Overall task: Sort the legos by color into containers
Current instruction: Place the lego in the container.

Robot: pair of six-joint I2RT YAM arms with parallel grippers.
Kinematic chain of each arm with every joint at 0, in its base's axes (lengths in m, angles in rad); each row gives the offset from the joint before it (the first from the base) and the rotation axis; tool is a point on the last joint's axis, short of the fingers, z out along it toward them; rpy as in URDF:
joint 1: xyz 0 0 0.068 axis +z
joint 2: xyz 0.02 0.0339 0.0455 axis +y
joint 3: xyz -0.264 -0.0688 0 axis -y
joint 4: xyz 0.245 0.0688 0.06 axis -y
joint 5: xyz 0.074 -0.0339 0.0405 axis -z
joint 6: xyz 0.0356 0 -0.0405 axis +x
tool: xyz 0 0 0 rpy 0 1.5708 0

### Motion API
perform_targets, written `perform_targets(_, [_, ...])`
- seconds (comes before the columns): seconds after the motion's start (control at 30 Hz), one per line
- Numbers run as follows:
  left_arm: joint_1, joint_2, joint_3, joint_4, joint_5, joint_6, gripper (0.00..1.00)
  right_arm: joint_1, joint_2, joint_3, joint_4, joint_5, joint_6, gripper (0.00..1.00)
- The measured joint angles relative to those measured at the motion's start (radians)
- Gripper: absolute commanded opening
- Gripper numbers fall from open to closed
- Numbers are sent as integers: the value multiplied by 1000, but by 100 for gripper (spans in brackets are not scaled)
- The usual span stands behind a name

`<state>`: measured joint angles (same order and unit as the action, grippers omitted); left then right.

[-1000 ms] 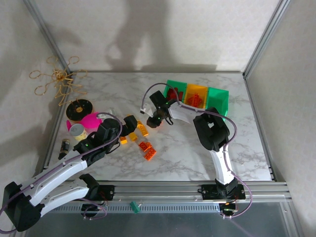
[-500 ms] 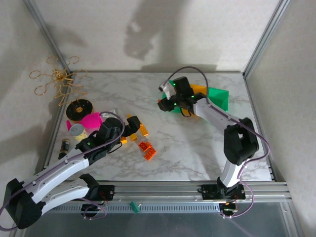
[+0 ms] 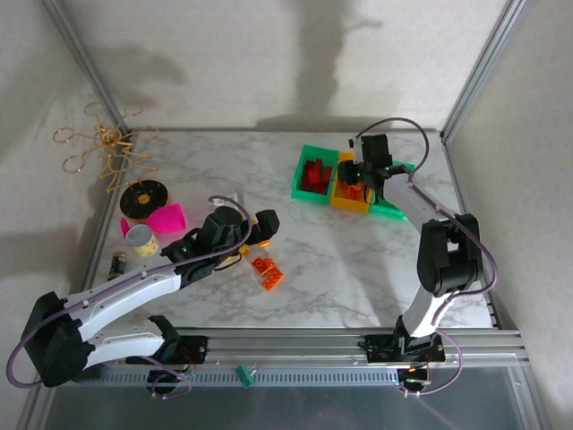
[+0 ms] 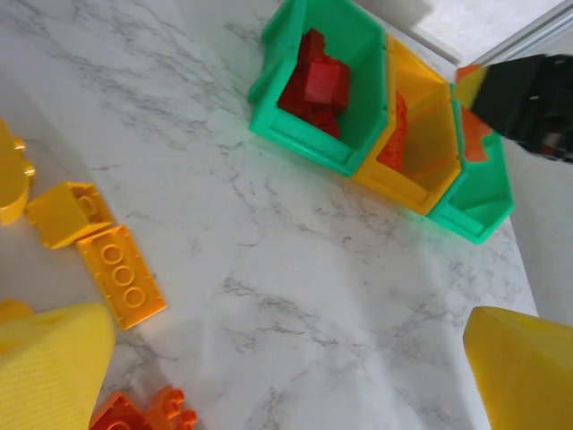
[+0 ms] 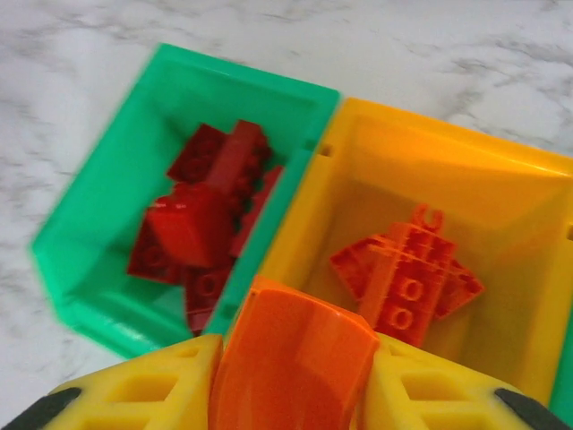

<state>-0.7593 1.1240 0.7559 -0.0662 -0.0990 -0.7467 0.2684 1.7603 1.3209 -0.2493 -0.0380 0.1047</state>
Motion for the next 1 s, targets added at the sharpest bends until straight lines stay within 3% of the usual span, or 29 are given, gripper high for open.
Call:
perform_targets(0.17, [-4,24,19,30,2,7,100,-15,121,77,1,51,23,44])
perform_targets(0.33, [-4,25,22,32,2,11,100,-15,199,172,-7,98,32,63])
perform_targets(0.6, [-4,18,22,21,-19,18,100,0,137,141,-5,122,53,72])
perform_targets(1.0, [-5,-116,-4,-30,-106,14,100,267,-109,-90,3,146,114,78])
